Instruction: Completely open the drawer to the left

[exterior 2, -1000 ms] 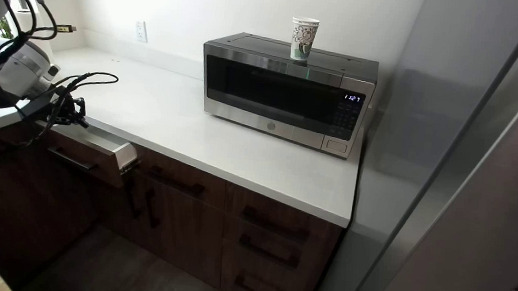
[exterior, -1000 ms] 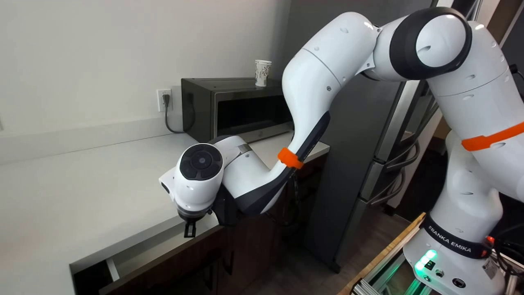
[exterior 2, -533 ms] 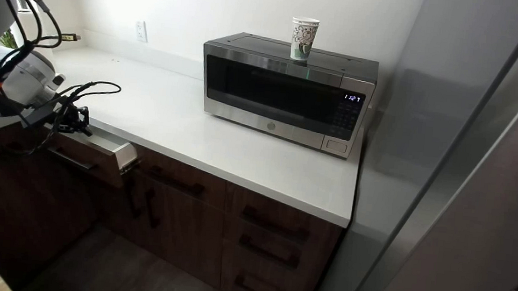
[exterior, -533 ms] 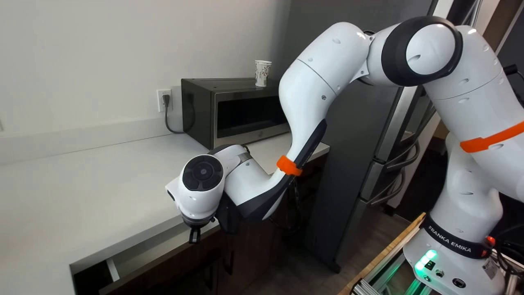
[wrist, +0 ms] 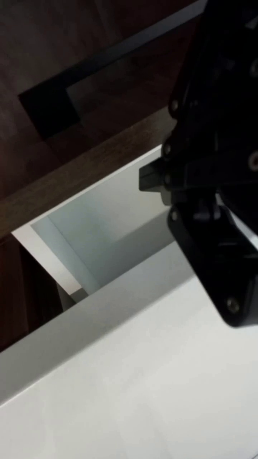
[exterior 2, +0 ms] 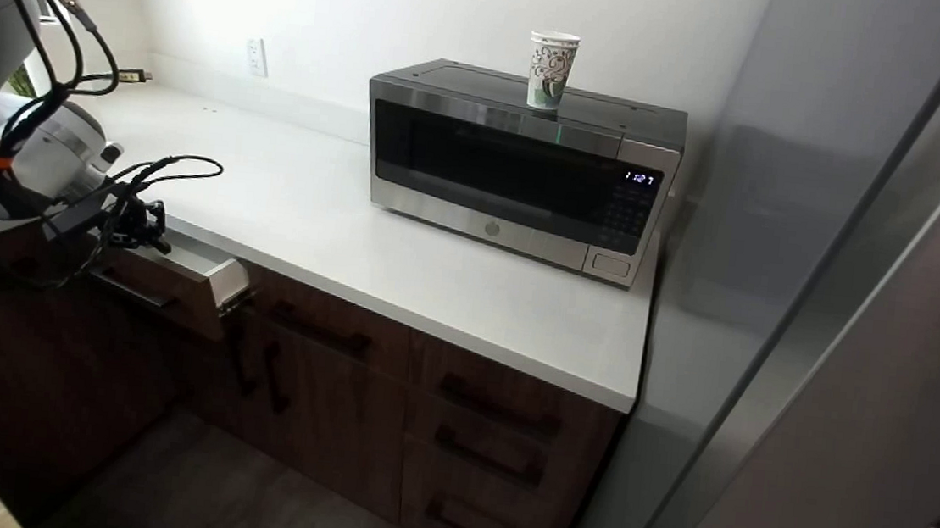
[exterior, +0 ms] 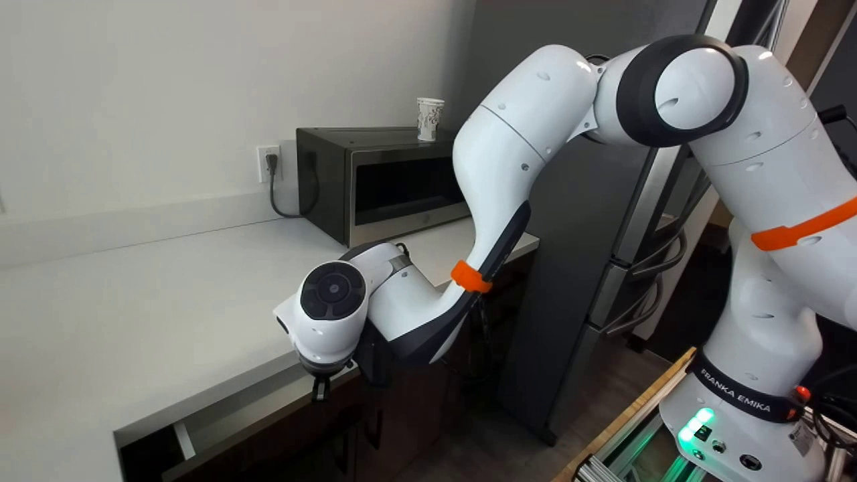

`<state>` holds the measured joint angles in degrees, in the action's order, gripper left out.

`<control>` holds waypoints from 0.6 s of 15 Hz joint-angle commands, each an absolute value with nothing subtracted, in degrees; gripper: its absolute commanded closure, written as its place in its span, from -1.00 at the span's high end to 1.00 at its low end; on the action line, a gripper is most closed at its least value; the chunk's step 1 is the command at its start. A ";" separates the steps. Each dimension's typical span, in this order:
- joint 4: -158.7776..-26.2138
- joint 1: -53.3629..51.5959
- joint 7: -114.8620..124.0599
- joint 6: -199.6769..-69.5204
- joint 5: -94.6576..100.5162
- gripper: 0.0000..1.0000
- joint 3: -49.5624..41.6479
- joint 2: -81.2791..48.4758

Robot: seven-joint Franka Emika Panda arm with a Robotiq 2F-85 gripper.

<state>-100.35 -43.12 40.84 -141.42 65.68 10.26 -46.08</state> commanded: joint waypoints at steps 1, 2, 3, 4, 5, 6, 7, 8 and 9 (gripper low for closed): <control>-99.80 -43.12 41.82 -143.72 65.94 -1.00 10.09 -47.30; -99.77 -43.26 41.74 -143.59 65.88 -1.00 10.01 -47.37; -99.92 -42.92 41.36 -144.37 65.40 -1.00 10.36 -47.39; -100.06 -42.82 40.82 -144.58 64.91 -1.00 10.64 -47.32; -100.20 -42.68 40.15 -144.87 64.48 -1.00 11.06 -47.14; -100.48 -42.26 38.99 -145.03 63.39 -1.00 11.79 -47.00; -100.88 -41.69 37.78 -145.89 62.33 -1.00 12.62 -46.85; -101.27 -41.12 36.43 -146.58 61.05 -1.00 13.43 -46.75; -102.05 -40.33 34.27 -147.11 59.00 -1.00 14.57 -46.52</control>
